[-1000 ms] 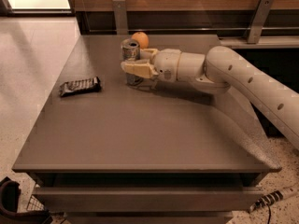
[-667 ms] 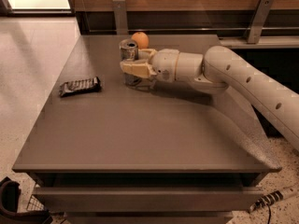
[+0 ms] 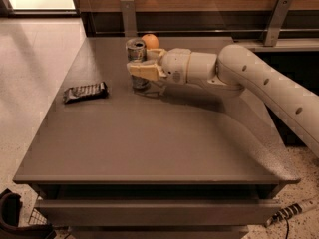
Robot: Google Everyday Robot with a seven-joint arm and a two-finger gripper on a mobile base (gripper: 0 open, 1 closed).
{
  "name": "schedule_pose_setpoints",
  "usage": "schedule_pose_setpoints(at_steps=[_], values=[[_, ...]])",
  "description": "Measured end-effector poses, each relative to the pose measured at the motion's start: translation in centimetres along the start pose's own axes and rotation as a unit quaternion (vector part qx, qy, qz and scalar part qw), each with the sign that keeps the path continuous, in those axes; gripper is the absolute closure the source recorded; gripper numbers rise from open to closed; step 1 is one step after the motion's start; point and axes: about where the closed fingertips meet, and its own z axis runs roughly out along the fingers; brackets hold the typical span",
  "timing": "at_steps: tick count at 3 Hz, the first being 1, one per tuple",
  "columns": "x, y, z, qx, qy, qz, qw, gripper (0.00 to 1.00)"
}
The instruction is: Pick redbull can
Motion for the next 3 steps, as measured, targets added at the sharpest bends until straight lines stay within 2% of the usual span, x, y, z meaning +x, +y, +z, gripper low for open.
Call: schedule_pose_setpoints(at_steps=[2, 3], values=[[-6.5, 0.7, -0.9, 0.003, 0.009, -0.055, 0.9984, 1.00], [-11.1, 1.5, -1.5, 0.004, 0.014, -0.102, 0.9947, 1.00]])
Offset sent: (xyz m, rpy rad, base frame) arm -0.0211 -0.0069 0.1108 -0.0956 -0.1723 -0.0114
